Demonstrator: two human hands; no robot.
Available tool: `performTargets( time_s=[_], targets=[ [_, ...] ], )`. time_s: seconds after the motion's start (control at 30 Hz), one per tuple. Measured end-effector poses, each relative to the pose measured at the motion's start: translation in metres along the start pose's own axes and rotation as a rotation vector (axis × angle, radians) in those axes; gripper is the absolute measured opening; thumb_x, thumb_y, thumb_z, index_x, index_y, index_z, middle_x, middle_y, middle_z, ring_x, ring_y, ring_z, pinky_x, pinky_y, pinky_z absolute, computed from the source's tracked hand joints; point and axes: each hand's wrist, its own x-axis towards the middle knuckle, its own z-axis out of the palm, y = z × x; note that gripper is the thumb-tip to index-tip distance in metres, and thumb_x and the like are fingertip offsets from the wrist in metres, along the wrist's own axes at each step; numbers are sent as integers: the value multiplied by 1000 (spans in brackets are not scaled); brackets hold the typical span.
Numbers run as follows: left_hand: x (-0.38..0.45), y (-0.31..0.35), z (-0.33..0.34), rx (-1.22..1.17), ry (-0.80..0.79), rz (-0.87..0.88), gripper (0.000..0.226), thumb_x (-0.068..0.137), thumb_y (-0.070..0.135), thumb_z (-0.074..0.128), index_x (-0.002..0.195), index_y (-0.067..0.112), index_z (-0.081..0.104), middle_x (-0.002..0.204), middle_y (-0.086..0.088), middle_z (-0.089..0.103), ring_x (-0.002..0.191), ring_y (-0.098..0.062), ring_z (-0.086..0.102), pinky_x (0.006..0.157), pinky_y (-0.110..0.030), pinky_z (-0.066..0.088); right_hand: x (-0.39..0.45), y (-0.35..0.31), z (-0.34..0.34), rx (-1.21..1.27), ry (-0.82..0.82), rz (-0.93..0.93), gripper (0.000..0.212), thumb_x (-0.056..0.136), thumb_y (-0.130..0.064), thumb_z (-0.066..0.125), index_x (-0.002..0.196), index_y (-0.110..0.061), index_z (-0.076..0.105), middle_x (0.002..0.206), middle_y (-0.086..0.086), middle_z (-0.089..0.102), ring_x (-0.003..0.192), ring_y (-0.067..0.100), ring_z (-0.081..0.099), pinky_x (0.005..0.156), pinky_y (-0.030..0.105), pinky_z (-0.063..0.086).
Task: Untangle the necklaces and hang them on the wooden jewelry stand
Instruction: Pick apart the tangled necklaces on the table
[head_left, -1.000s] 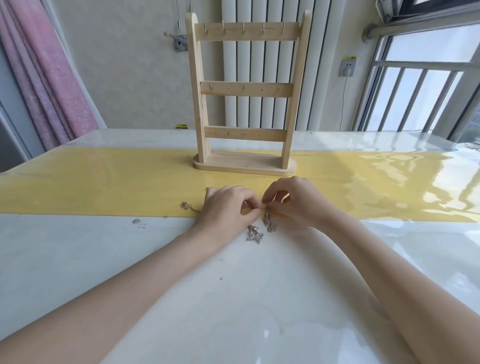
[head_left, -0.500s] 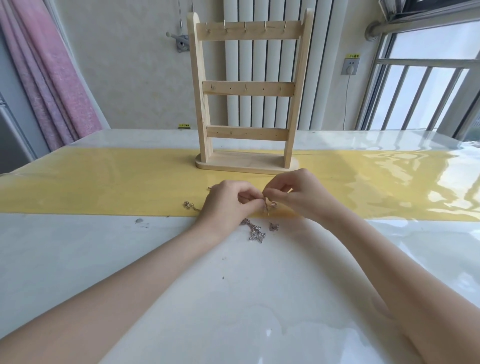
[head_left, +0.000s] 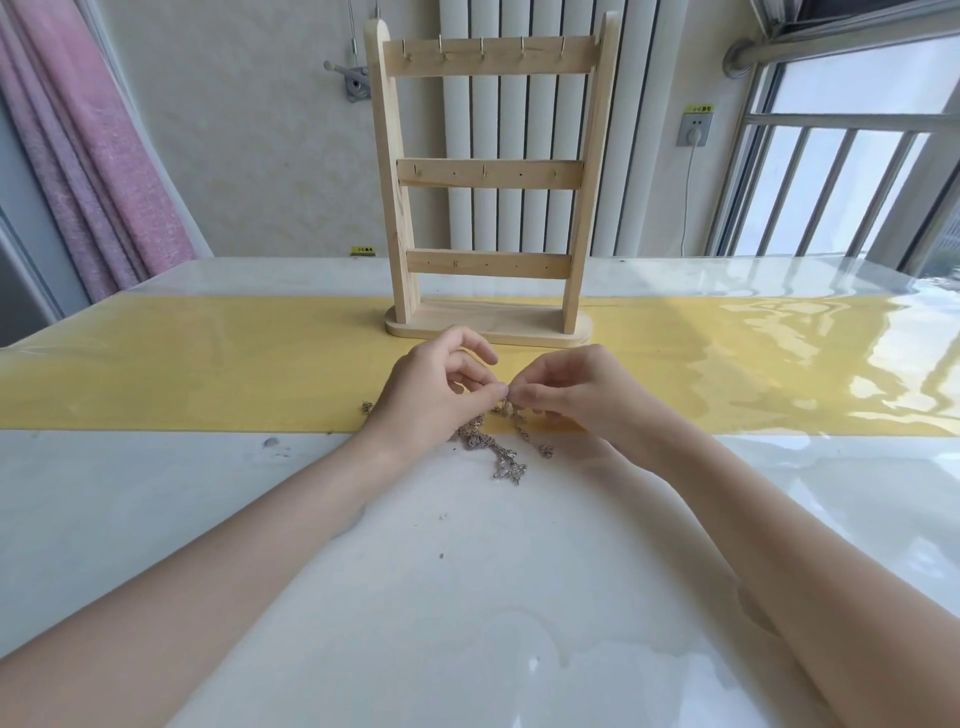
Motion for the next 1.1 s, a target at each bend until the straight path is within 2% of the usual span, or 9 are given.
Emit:
performTargets(
  time_s=[0.13, 0.23, 0.33, 0.43, 0.53, 0.67, 0.8, 0.97, 1.1],
  targets=[
    [-2, -1, 4, 141, -8, 94, 30, 77, 6, 68, 82, 30, 49, 67, 12, 63, 64, 0, 49, 69, -17, 42, 1, -1, 4, -58, -16, 20, 13, 86, -5, 62, 74, -10, 61, 66, 0, 54, 59, 10, 44, 58, 16, 37],
    [-5, -1, 10, 225, -26, 145, 28, 75, 4, 66, 81, 29, 55, 67, 13, 60, 65, 3, 50, 67, -13, 41, 1, -2, 6, -77, -7, 37, 17, 87, -6, 58, 70, -11, 58, 63, -1, 52, 58, 11, 43, 55, 16, 36],
    [-4, 0, 10, 132, 41, 114, 20, 77, 3, 69, 77, 23, 65, 67, 8, 62, 62, 0, 52, 64, -10, 43, 1, -2, 5, -25, 14, 19, 21, 88, -6, 56, 68, -11, 57, 64, 1, 51, 58, 12, 42, 55, 18, 34],
    [-2, -1, 7, 49, 50, 85, 21, 79, 5, 70, 72, 25, 67, 68, 7, 65, 63, -4, 55, 64, -13, 47, 2, -1, 2, 77, 30, -5, 15, 89, -4, 56, 75, -7, 56, 69, 2, 51, 60, 12, 42, 55, 20, 35],
    [-2, -1, 7, -2, 4, 68, 20, 79, 8, 72, 71, 25, 66, 66, 11, 64, 63, -3, 55, 63, -16, 47, 2, 0, 1, 116, 15, -9, 14, 90, -3, 52, 77, -7, 54, 66, -2, 51, 61, 11, 44, 55, 19, 36],
    [-3, 3, 7, -66, -86, 82, 16, 80, 7, 70, 73, 21, 66, 71, 7, 64, 68, -6, 54, 68, -19, 46, 3, -2, 2, 151, -33, 33, 25, 89, -3, 45, 66, -11, 48, 63, 0, 47, 59, 14, 43, 56, 24, 35],
    [-5, 10, 7, -97, -179, 110, 18, 85, 3, 64, 73, 12, 55, 75, 1, 58, 73, -8, 49, 70, -12, 40, 4, 0, 3, 280, -93, 38, 19, 77, -14, 49, 58, -16, 44, 71, 5, 41, 66, 15, 42, 58, 24, 37],
    [-4, 11, 6, -127, -191, 74, 20, 88, 6, 61, 72, 15, 53, 69, 16, 59, 74, -4, 52, 69, -11, 41, 4, 2, 2, 378, -70, 40, 29, 91, -4, 45, 64, -13, 48, 69, 0, 45, 67, 15, 42, 58, 22, 37],
    [-1, 8, 1, -455, -148, -122, 21, 90, 7, 56, 73, 17, 50, 73, 8, 56, 72, -6, 53, 69, -19, 43, 3, 0, -1, 505, -121, 22, 22, 94, -6, 50, 74, -13, 55, 64, -4, 52, 61, 11, 47, 58, 19, 41]
  ],
)
